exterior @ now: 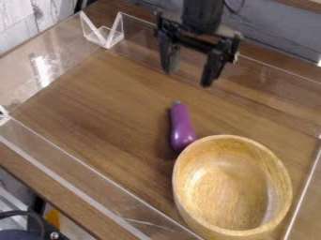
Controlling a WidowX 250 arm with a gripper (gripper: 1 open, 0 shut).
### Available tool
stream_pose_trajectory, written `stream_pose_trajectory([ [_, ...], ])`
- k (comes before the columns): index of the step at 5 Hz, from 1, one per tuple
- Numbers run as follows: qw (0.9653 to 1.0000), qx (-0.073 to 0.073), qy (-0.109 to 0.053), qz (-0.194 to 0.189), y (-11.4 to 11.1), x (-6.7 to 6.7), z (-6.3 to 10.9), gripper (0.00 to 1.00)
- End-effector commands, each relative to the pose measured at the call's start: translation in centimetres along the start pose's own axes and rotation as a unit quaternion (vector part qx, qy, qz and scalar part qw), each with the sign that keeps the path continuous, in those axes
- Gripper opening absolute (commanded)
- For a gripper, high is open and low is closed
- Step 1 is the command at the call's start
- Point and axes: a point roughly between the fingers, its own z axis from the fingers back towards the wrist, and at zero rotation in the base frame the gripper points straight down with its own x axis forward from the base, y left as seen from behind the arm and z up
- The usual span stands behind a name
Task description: Remove the purple eggplant from inside the brown bowl and put it on the table
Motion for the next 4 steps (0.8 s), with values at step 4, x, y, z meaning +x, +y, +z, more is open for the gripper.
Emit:
stream_pose_trajectory([
  [4,0.9990,0.009,-0.040,0.015,2.4,1.2,2.1,1.00],
])
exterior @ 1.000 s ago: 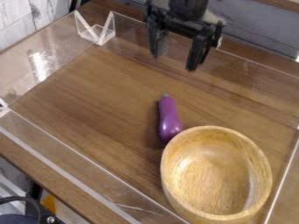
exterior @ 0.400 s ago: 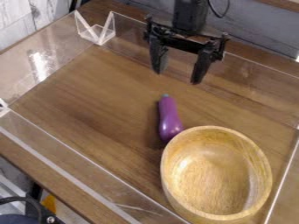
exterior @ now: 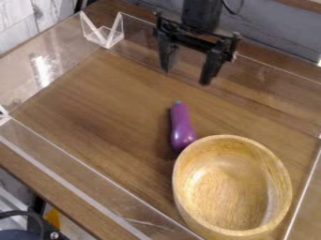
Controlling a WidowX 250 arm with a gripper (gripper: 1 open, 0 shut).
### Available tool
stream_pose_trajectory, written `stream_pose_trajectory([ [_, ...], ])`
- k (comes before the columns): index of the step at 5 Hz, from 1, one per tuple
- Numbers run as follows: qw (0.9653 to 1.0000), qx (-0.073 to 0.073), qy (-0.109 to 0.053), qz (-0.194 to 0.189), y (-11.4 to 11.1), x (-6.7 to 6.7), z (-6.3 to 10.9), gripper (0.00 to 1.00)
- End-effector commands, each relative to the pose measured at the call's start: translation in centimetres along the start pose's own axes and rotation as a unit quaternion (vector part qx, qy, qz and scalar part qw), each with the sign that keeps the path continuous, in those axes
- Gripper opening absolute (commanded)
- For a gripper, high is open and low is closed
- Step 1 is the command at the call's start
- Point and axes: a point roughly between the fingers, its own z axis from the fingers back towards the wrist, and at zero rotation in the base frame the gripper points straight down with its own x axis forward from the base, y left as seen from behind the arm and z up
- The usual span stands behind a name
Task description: Remove the purple eggplant from inside the brown bowl and put it on the table
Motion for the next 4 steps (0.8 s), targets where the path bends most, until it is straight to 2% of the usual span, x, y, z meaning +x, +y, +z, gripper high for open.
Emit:
stream_pose_trajectory([
  [1,0.9993,0.004,-0.037,0.003,-0.1,0.8,2.2,1.00],
  [3,0.9992,0.003,-0.034,0.023,-0.9,1.6,3.6,1.00],
  [4,0.9997,0.013,-0.020,0.006,-0.6,1.1,3.4,1.00],
])
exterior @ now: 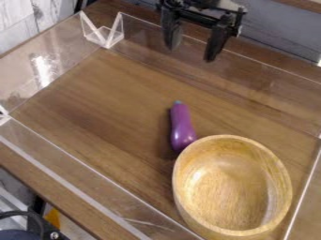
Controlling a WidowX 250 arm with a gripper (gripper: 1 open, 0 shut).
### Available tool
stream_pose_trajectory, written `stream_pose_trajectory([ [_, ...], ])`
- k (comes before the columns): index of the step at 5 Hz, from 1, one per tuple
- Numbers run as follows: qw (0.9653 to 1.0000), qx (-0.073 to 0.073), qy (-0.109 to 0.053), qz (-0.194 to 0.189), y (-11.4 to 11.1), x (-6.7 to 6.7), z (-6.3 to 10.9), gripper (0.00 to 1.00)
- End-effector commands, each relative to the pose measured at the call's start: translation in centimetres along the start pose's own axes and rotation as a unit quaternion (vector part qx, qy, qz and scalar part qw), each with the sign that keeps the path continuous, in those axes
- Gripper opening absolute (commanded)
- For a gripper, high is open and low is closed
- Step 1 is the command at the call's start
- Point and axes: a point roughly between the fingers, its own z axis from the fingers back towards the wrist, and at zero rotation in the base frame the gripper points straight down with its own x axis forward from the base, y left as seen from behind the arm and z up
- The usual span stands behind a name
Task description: Remove the purple eggplant from inside the brown bowl and put it on the table
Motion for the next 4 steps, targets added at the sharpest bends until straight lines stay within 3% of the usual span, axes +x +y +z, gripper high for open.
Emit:
stream_pose_trajectory([
  [1,0.9999,0.001,-0.013,0.008,1.2,0.0,0.4,1.00],
  [3,0.9994,-0.006,0.000,0.034,2.8,-0.7,-0.5,1.00],
  [4,0.9987,-0.012,0.001,0.050,2.0,-0.5,-0.8,1.00],
])
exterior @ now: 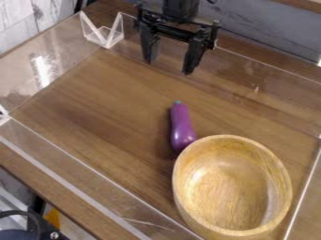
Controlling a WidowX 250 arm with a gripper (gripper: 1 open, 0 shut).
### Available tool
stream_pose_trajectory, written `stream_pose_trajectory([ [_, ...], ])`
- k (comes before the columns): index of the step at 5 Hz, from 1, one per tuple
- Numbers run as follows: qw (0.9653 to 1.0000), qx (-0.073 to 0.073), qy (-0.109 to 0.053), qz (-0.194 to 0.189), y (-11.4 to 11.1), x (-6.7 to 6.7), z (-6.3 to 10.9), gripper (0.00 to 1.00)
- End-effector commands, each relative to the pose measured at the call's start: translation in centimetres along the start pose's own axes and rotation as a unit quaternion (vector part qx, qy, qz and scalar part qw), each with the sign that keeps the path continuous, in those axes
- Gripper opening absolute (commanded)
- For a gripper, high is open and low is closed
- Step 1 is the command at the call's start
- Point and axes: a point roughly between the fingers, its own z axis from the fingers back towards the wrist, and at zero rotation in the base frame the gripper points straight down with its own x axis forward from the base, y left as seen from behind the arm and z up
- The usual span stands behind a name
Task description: Remove the purple eggplant from inside the brown bowl and put it on the table
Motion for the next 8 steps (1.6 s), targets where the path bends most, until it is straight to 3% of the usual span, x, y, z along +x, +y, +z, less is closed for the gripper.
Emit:
stream_pose_trajectory([
  [1,0.9998,-0.003,-0.018,0.012,-0.5,0.3,0.5,1.00],
  [3,0.9994,0.006,-0.033,-0.011,-3.0,1.4,1.5,1.00],
  [4,0.9993,0.014,-0.029,-0.017,-4.3,1.2,3.0,1.00],
  [5,0.9975,0.025,-0.033,-0.058,-4.4,0.2,3.8,1.00],
  [6,0.9945,0.028,-0.027,-0.097,-4.5,-0.7,2.3,1.00],
  [8,0.9979,0.023,-0.010,-0.059,-4.6,-1.1,1.8,1.00],
])
